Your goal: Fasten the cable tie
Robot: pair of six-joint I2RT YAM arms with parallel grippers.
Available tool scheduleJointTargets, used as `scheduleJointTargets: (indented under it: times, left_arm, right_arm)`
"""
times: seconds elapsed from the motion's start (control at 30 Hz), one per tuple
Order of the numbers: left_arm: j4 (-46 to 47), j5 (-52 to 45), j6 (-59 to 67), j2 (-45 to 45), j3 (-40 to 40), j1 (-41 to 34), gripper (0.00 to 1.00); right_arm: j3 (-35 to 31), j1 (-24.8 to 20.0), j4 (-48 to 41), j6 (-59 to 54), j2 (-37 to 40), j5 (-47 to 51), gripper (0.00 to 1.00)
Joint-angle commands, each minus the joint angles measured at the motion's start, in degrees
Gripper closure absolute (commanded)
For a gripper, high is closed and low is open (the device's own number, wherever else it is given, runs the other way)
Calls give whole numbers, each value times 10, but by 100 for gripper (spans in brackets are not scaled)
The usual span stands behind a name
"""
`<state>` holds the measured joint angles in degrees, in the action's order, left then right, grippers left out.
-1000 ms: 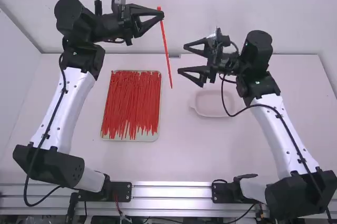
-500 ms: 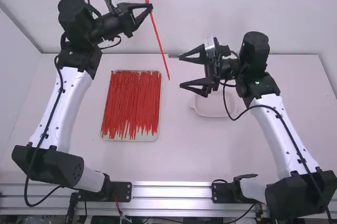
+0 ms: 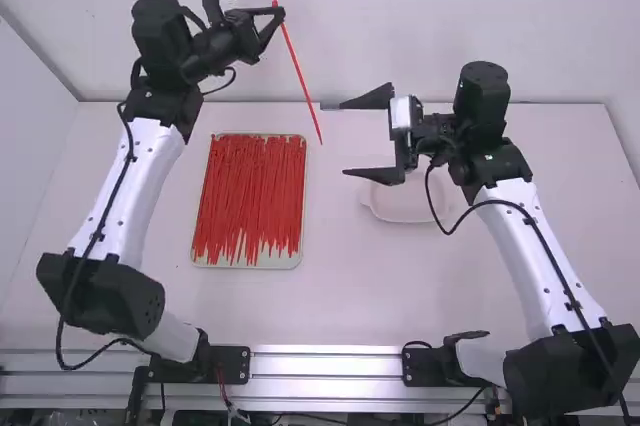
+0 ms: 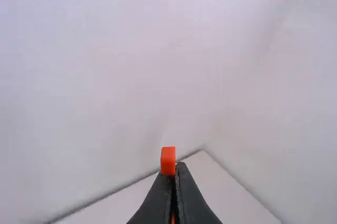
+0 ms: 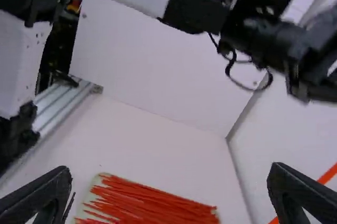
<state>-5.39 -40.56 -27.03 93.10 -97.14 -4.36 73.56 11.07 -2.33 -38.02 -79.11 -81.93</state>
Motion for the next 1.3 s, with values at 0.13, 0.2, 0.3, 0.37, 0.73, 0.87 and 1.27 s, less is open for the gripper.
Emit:
scheduleJointTargets:
  times: [0.13, 0.2, 0.3, 0.37, 0.73, 0.87, 1.27]
  left_arm:
    - [40, -42, -30, 52, -58, 13, 98]
    - [55, -81, -50, 63, -70, 13, 98]
    - [49, -131, -84, 74, -72, 16, 98]
    - [50, -167, -115, 77, -70, 16, 98]
    - [76, -354, -252, 82, -70, 6, 98]
    - [114, -360, -289, 82, -70, 5, 98]
    - [224, -303, -276, 82, -70, -9, 98]
  right_arm:
    - [13, -2, 1, -138, -1, -8, 1]
    - [12, -3, 1, -165, -1, -8, 1]
    - [5, -2, 1, -214, -1, -8, 1]
    - [-7, -1, 2, -264, -1, -9, 1]
    - [-90, 1, 2, -555, 1, -75, 1]
    - [-99, 23, 3, -570, 1, -75, 1]
    - [-99, 68, 36, -570, 1, -75, 4]
